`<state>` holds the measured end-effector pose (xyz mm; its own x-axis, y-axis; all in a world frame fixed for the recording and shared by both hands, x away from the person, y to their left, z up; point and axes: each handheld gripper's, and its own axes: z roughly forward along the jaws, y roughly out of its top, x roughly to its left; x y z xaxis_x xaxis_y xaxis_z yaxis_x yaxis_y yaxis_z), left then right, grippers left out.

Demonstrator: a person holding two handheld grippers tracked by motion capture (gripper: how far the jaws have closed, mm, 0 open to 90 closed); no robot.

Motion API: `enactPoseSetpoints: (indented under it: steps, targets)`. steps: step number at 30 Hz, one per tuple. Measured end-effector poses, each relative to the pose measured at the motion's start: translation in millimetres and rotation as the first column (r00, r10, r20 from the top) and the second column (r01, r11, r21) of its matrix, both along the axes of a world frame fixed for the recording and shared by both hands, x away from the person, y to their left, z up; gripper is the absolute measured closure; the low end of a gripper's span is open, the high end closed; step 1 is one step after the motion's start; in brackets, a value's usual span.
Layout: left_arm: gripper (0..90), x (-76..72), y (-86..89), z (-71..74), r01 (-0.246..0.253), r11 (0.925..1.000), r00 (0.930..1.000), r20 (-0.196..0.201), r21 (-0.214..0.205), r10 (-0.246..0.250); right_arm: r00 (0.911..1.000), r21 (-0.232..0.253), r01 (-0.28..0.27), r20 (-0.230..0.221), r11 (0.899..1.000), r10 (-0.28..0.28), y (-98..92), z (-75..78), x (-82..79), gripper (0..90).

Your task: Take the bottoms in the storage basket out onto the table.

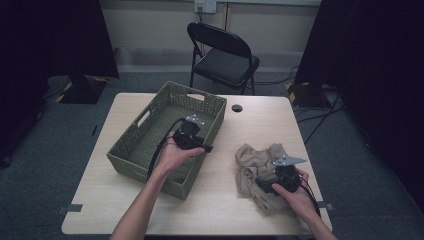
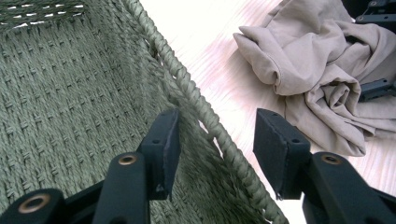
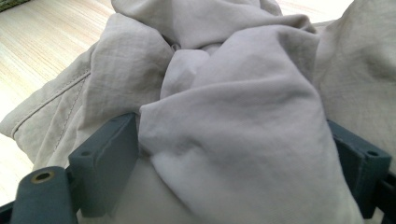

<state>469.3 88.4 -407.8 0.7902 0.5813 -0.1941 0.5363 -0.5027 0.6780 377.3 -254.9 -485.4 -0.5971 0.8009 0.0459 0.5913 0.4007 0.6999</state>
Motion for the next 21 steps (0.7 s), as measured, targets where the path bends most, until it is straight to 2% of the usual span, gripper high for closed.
enactPoseSetpoints:
  steps: [1,2,3,4,5,6,7,11,14,17,21]
  targets:
    - [49.0,0.3,0.0,-0.3,0.006,0.9999,1.0,-0.003,0.01,-0.006,1.0,-0.001,-0.001,0.001,1.0,0.001,0.0,0.0,0.0,13.0]
    - [43.9,0.3,-1.1,-1.7,0.012,0.9996,0.9999,-0.009,0.024,-0.011,1.0,-0.001,-0.001,0.001,1.0,0.001,0.0,0.0,-0.1,13.0]
    - [43.8,-0.1,-2.1,-2.3,0.011,0.9981,0.9999,0.0,0.061,-0.011,1.0,-0.001,-0.001,0.001,1.0,0.001,0.0,0.0,0.0,13.0]
    - [43.9,-0.5,-3.8,-3.8,-0.011,0.9963,0.9999,0.008,0.085,0.01,1.0,0.0,0.0,-0.001,1.0,0.0,0.1,0.1,-0.1,13.0]
    - [44.4,0.7,-4.6,-5.3,-0.022,0.9953,0.9997,-0.008,0.095,0.023,1.0,0.0,-0.001,0.0,1.0,0.001,0.0,0.0,0.0,13.0]
    - [48.4,2.1,-4.6,-6.9,-0.016,0.9971,0.9995,-0.027,0.075,0.018,1.0,0.0,0.0,0.0,1.0,0.0,0.0,0.0,0.0,13.0]
    - [48.4,2.5,-5.3,-7.7,-0.007,0.9979,0.9996,-0.029,0.064,0.009,1.0,0.0,0.0,0.0,1.0,0.0,0.0,0.0,0.0,13.0]
    - [56.6,0.1,-7.4,-6.0,0.003,0.9968,1.0,-0.001,0.08,-0.003,1.0,0.002,-0.001,0.0,1.0,0.001,0.0,-0.1,0.0,13.0]
    - [61.6,-1.0,-5.5,-5.9,-0.038,0.9962,0.9992,0.013,0.079,0.037,1.0,0.001,-0.001,0.001,1.0,0.001,-0.1,0.0,-0.2,13.1]
    - [63.9,1.4,0.8,-6.8,-0.079,0.9952,0.9968,-0.007,0.057,0.08,1.0,-0.002,-0.002,0.003,1.0,0.002,0.1,0.0,-0.4,13.1]
    - [65.9,2.9,6.0,-6.2,-0.106,0.9924,0.9943,-0.003,0.062,0.107,1.0,0.0,-0.002,0.002,1.0,0.002,-0.1,0.0,-0.3,13.0]
